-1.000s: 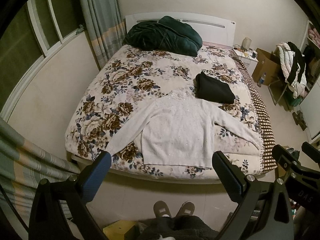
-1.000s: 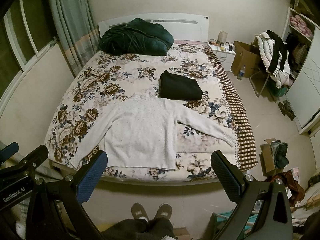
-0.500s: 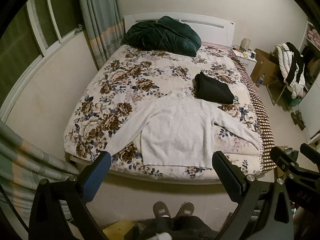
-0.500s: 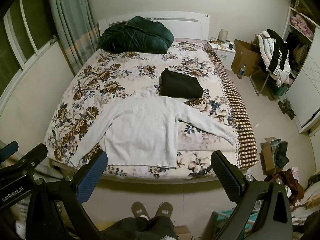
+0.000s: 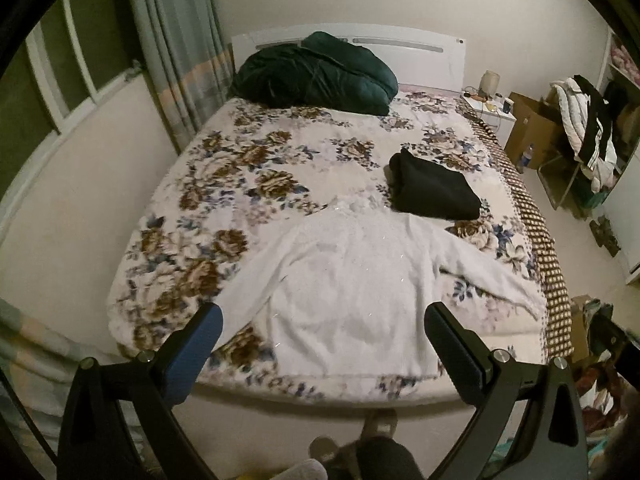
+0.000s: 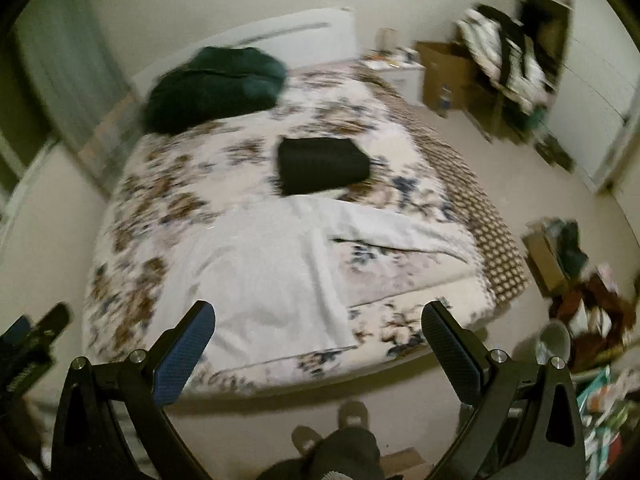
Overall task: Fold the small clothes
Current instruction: 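Grasp a white sweater sleeve cuff with the right gripper while the left tool lowers over the body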
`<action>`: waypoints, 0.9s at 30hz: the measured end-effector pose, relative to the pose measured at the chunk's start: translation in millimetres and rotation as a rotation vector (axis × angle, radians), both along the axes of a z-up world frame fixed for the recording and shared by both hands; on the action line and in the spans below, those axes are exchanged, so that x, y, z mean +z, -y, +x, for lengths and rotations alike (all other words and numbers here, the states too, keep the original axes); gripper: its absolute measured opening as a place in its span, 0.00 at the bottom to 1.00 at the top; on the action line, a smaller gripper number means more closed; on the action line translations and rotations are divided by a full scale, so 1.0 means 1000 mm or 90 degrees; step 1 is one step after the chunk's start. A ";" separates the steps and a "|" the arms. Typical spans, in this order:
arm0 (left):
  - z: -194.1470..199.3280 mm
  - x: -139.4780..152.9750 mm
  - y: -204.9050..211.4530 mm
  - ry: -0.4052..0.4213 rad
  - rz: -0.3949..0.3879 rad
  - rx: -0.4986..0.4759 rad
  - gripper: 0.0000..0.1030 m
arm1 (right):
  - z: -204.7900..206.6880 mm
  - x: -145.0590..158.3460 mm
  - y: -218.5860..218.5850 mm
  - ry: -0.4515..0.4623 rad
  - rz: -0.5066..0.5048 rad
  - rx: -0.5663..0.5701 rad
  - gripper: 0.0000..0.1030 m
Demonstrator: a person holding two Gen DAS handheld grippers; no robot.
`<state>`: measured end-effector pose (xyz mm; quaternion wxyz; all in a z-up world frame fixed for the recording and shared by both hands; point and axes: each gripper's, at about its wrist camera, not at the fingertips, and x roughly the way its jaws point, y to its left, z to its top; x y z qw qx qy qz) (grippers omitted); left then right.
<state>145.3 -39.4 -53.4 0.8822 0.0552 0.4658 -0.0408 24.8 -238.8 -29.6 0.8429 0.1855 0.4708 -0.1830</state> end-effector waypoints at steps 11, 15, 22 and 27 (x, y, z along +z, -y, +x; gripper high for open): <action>0.137 -0.193 0.085 -0.130 0.064 0.026 1.00 | 0.084 -0.256 0.227 -0.033 0.192 -0.258 1.00; 0.179 -0.281 0.121 -0.194 0.074 0.033 1.00 | 0.104 -0.354 0.300 -0.009 0.250 -0.340 1.00; 0.219 -0.410 0.166 -0.254 0.114 0.030 1.00 | 0.099 -0.507 0.394 0.059 0.341 -0.496 0.98; 0.240 -0.464 0.187 -0.265 0.139 0.015 1.00 | 0.078 -0.574 0.437 0.146 0.381 -0.612 0.90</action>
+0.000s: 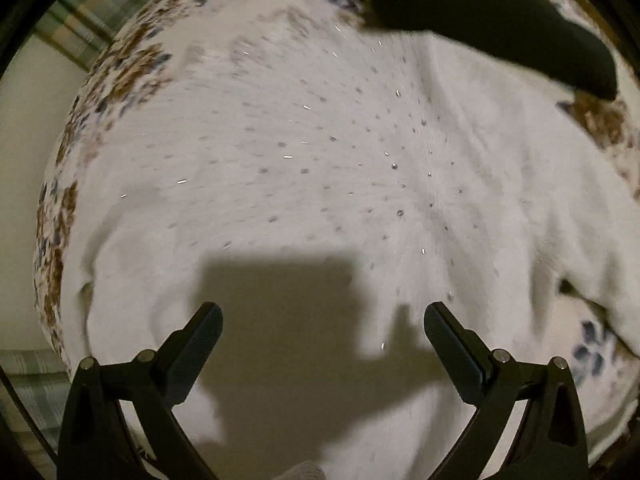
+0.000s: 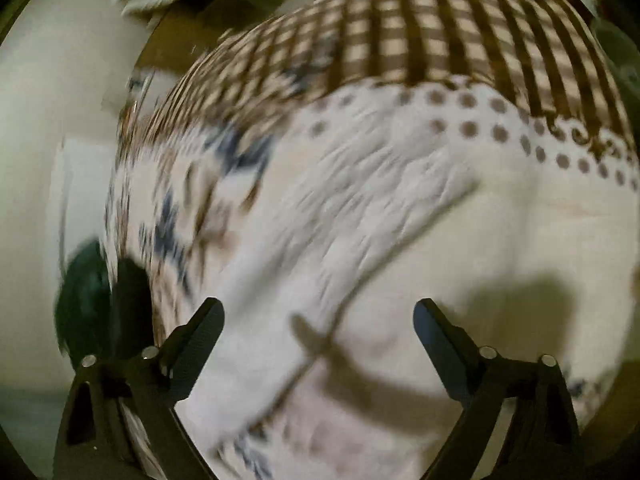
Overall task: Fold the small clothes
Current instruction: 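Grasp a white sweater sleeve cuff with the right gripper while the left tool lowers over the body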
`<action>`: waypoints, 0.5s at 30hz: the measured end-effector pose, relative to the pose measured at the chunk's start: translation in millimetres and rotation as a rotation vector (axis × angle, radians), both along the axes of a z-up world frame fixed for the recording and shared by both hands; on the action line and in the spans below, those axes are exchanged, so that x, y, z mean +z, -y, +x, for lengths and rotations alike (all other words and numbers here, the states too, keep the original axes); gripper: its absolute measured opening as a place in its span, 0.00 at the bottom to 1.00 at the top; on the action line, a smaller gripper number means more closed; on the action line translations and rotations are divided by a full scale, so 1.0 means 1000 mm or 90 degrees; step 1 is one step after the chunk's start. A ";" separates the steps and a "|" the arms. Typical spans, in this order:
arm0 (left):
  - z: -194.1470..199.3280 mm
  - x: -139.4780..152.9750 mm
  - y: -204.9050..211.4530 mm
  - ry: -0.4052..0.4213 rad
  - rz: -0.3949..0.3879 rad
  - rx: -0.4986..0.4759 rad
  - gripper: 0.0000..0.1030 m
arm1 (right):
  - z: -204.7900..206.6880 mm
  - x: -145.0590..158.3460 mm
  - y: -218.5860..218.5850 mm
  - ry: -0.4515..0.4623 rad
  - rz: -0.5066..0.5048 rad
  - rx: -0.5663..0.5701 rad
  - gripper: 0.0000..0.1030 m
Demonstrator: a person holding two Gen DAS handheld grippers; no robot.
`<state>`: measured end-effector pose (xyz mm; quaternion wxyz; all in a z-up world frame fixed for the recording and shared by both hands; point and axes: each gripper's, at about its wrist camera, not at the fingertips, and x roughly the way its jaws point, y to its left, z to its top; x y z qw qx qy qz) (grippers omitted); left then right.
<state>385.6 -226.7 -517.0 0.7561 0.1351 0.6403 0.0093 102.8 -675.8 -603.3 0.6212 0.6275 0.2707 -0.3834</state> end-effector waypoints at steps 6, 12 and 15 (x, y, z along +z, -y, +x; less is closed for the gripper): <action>0.010 -0.033 -0.007 -0.033 -0.018 0.025 1.00 | 0.003 -0.023 0.025 0.044 -0.027 -0.087 0.77; 0.025 -0.044 -0.018 -0.019 -0.087 0.057 1.00 | 0.030 -0.003 0.041 -0.014 -0.079 -0.073 0.13; 0.025 -0.040 -0.026 -0.018 -0.102 0.055 1.00 | 0.048 0.031 0.034 -0.032 -0.125 -0.024 0.12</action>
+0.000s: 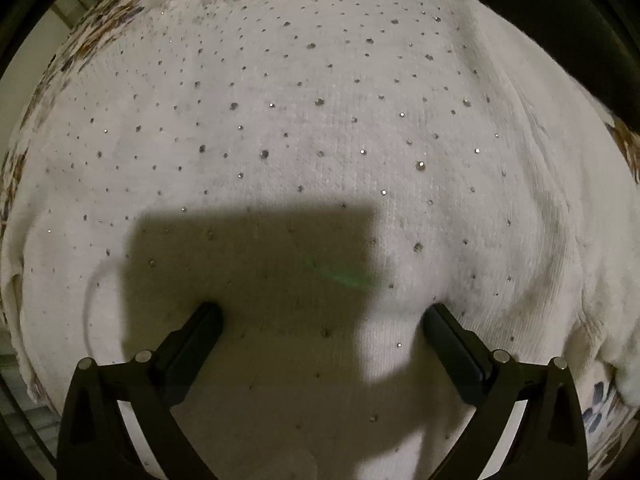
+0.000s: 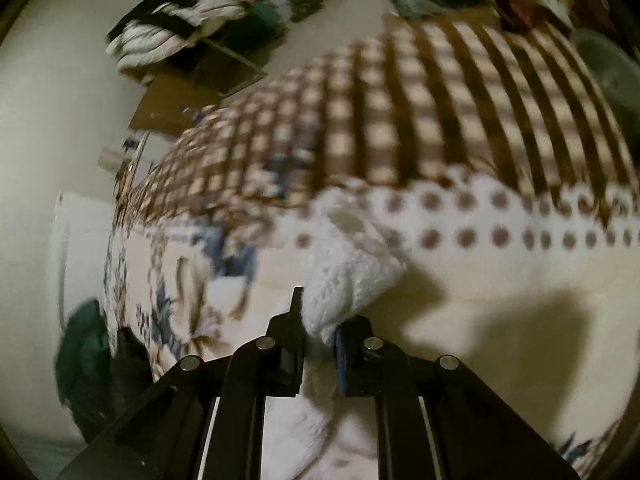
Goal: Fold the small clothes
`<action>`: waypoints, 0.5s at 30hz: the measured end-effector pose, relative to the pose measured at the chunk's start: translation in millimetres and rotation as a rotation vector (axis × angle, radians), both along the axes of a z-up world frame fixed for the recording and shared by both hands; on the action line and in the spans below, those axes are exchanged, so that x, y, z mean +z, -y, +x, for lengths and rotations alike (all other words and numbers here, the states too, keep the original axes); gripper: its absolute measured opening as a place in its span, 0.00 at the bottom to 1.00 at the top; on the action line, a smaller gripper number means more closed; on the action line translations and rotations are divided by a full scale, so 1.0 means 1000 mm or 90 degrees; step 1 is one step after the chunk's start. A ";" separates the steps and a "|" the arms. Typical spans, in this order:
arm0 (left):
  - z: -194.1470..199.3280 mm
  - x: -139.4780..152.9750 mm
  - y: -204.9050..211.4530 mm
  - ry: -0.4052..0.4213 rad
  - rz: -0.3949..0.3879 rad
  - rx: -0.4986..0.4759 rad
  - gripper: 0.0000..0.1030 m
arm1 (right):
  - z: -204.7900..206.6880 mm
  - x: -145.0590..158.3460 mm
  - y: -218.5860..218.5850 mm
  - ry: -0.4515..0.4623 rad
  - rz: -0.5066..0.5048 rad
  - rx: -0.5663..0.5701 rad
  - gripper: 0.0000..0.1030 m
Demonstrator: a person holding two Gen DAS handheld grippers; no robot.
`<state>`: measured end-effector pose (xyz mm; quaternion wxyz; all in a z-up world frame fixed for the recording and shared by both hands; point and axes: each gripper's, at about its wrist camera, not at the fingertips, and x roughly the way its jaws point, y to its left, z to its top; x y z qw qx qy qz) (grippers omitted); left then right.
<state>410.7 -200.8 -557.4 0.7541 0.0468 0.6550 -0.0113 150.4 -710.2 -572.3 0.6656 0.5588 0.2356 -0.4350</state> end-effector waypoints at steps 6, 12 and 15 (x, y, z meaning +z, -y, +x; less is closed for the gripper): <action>-0.005 0.035 -0.036 0.011 -0.031 0.008 1.00 | 0.095 0.095 -0.054 -0.010 -0.097 0.168 0.11; -0.006 0.085 -0.131 0.056 -0.032 0.070 1.00 | 0.236 0.151 -0.188 0.030 -0.143 0.405 0.11; -0.009 0.102 -0.189 0.083 -0.012 0.109 1.00 | 0.300 0.147 -0.283 0.047 -0.131 0.535 0.11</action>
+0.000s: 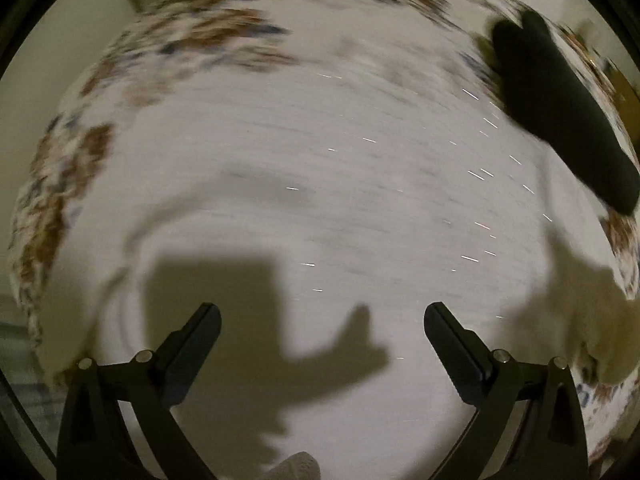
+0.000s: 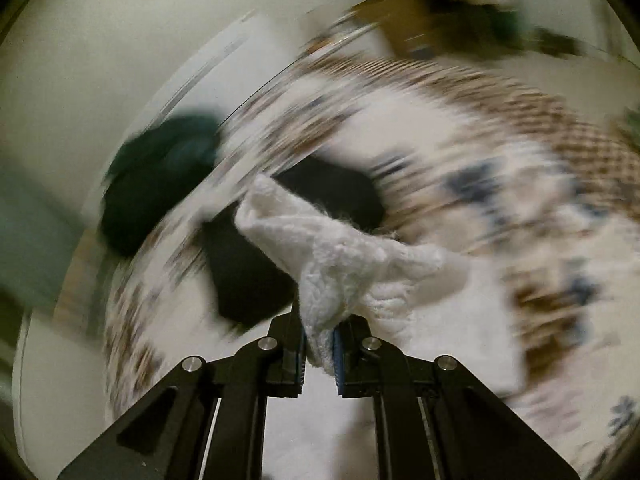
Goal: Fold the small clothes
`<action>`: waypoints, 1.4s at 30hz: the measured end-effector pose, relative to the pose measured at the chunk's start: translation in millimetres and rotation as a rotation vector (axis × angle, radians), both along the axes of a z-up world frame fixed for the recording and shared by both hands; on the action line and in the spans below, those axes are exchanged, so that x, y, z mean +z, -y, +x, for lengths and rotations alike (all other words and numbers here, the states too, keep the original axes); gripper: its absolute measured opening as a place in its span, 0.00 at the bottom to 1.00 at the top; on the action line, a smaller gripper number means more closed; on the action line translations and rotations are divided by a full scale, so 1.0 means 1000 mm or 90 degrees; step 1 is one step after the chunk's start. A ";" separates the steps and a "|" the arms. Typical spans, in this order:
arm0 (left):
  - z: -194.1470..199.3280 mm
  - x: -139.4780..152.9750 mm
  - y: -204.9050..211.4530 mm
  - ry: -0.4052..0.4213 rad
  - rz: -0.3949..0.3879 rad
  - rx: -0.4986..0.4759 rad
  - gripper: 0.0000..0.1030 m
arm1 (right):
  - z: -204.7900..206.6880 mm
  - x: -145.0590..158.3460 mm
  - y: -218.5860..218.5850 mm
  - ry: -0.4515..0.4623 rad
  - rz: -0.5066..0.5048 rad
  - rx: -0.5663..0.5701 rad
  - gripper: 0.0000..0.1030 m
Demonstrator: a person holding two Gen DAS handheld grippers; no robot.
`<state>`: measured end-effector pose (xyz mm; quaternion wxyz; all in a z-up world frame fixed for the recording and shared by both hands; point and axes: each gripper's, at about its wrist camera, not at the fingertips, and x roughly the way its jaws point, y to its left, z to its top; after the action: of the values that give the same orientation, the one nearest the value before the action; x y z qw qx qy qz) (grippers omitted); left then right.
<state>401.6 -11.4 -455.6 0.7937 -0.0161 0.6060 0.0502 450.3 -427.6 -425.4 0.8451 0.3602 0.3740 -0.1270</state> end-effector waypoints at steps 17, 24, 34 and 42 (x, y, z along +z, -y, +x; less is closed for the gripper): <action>-0.059 -0.032 -0.211 -0.038 0.030 0.290 1.00 | 0.086 -0.167 -0.370 -0.163 -0.037 0.368 0.11; -0.129 -0.027 -0.273 -0.036 -0.086 0.474 1.00 | 0.085 -0.165 -0.380 -0.214 0.097 0.456 0.55; -0.264 -0.090 -0.366 0.037 -0.318 0.916 1.00 | 0.057 -0.138 -0.334 -0.269 0.055 0.458 0.67; -0.295 -0.113 -0.404 0.154 -0.305 1.040 0.92 | 0.057 -0.148 -0.358 -0.286 0.023 0.486 0.67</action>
<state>106.9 392.8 -568.5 0.5429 -0.6197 0.3102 0.4743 506.9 -69.9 -573.5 0.7228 0.1744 0.6567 0.1257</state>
